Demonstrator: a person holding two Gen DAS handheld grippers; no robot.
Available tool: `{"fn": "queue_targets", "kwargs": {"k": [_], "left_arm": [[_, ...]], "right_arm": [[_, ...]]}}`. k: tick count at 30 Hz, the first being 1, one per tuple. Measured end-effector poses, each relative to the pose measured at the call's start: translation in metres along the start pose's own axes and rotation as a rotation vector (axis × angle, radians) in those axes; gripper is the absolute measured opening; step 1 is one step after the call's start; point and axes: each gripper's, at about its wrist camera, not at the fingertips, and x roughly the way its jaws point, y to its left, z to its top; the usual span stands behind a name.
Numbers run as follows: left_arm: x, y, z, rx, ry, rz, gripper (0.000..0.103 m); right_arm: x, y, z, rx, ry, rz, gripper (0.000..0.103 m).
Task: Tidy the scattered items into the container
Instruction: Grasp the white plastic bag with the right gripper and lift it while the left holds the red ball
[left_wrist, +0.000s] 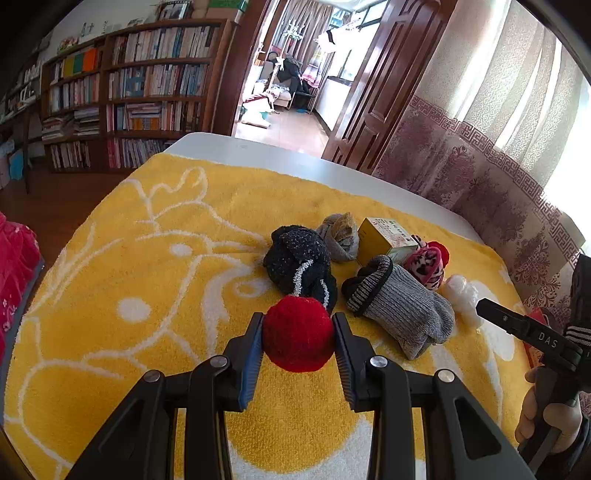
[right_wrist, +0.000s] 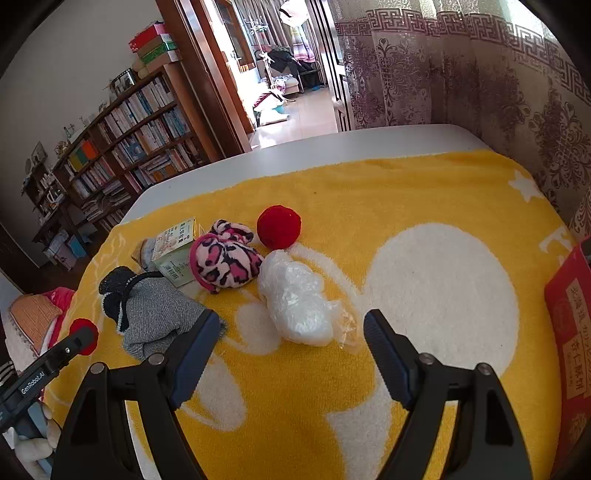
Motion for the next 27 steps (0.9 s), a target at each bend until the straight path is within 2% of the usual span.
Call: {"fn": "queue_targets", "kwargs": {"k": [5,9,10,11,14,16,22,27], "left_arm": [[0.002,-0.005,-0.002,0.018,0.007,-0.005,0.038],[0.004,-0.007,-0.003,0.029,0.014,-0.002,0.038],[0.005,-0.008,-0.004,0.031,0.016,-0.001,0.038],[0.006,-0.009,-0.004,0.034,0.018,0.000,0.038],[0.008,-0.012,-0.007,0.044,0.024,0.002,0.038],[0.009,-0.015,-0.009,0.055,0.029,0.003,0.038],[0.012,-0.025,-0.013,0.091,0.039,-0.002,0.038],[0.013,-0.024,-0.014,0.089,0.040,0.001,0.038]], "right_arm": [[0.023,-0.003,0.001,0.014,0.036,-0.034,0.083],[0.025,0.002,-0.003,-0.024,0.019,-0.091,0.082],[0.024,0.003,-0.003,-0.031,0.018,-0.106,0.078],[0.023,0.004,-0.003,-0.038,0.017,-0.120,0.067],[0.021,0.006,-0.004,-0.071,0.016,-0.167,0.043],[0.016,0.008,-0.005,-0.085,0.000,-0.175,0.038],[-0.008,0.022,-0.016,-0.168,-0.090,-0.217,0.036],[-0.022,0.030,-0.024,-0.212,-0.130,-0.231,0.036]]}}
